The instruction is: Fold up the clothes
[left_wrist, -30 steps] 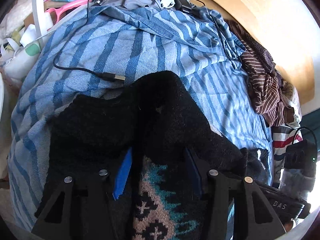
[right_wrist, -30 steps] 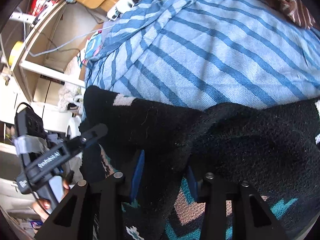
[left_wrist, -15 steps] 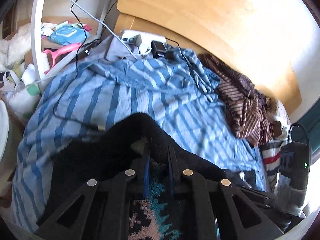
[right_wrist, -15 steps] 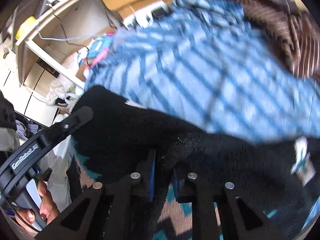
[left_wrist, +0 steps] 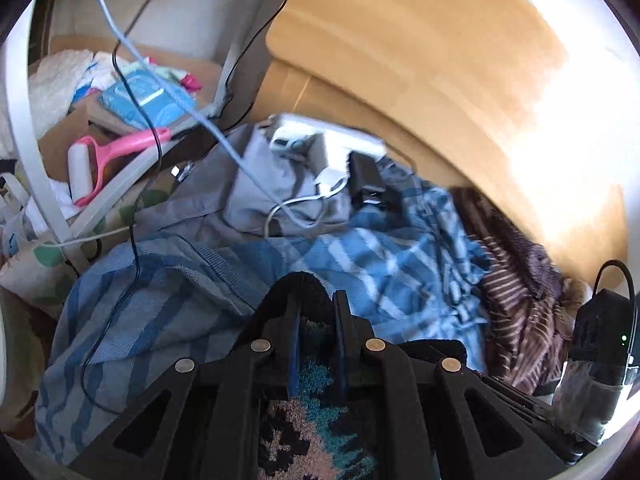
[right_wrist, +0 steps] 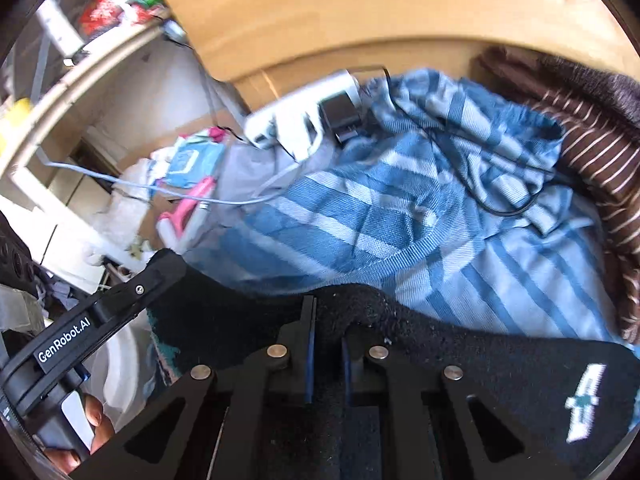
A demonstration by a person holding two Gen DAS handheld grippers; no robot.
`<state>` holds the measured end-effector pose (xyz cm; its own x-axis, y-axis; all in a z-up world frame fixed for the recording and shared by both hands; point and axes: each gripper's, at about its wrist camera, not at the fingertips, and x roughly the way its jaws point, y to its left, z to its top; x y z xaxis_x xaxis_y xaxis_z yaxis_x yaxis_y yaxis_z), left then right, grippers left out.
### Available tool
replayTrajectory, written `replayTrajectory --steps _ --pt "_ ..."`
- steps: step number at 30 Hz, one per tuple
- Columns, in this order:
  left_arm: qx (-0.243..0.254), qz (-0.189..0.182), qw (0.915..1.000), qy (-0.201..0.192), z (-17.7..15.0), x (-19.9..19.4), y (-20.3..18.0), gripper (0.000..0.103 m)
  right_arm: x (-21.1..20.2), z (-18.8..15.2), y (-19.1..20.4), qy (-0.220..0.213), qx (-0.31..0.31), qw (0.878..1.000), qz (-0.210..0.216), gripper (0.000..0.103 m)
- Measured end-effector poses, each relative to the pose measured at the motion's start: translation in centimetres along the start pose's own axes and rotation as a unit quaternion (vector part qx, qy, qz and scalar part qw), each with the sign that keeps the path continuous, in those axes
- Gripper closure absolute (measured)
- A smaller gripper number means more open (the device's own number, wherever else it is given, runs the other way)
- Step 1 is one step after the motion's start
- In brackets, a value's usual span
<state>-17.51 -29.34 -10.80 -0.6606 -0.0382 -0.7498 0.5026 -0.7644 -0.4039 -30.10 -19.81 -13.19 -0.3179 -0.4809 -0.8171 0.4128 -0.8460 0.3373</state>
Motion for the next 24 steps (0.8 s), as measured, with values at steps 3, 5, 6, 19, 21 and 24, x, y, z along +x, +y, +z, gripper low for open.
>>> replayTrajectory --steps 3,5,6,19,21,24 --pt "-0.014 0.021 0.9994 0.023 -0.4 2.6 1.4 0.088 3.1 0.0 -1.0 0.024 0.023 0.999 -0.001 0.092" --pt "-0.032 0.030 0.9985 0.033 -0.8 3.9 2.3 0.088 4.2 -0.5 -1.1 0.028 0.021 0.999 -0.008 0.091" --pt "-0.044 0.033 0.9977 0.039 -1.0 4.6 2.9 0.088 4.7 -0.8 -1.3 0.029 0.020 0.999 -0.010 0.090" --pt "-0.113 -0.053 0.9857 0.113 -0.9 -3.5 3.3 0.032 -2.7 -5.2 -2.6 0.021 0.048 0.998 0.037 0.022" --pt "-0.085 -0.072 0.9855 0.128 -1.5 -5.9 2.3 0.032 -3.7 -6.7 -2.9 0.039 0.053 0.997 0.037 0.022" --pt "-0.029 -0.051 0.9875 0.146 -3.7 -9.7 0.9 0.032 -5.4 -9.5 -2.7 0.059 0.048 0.996 0.039 0.022"
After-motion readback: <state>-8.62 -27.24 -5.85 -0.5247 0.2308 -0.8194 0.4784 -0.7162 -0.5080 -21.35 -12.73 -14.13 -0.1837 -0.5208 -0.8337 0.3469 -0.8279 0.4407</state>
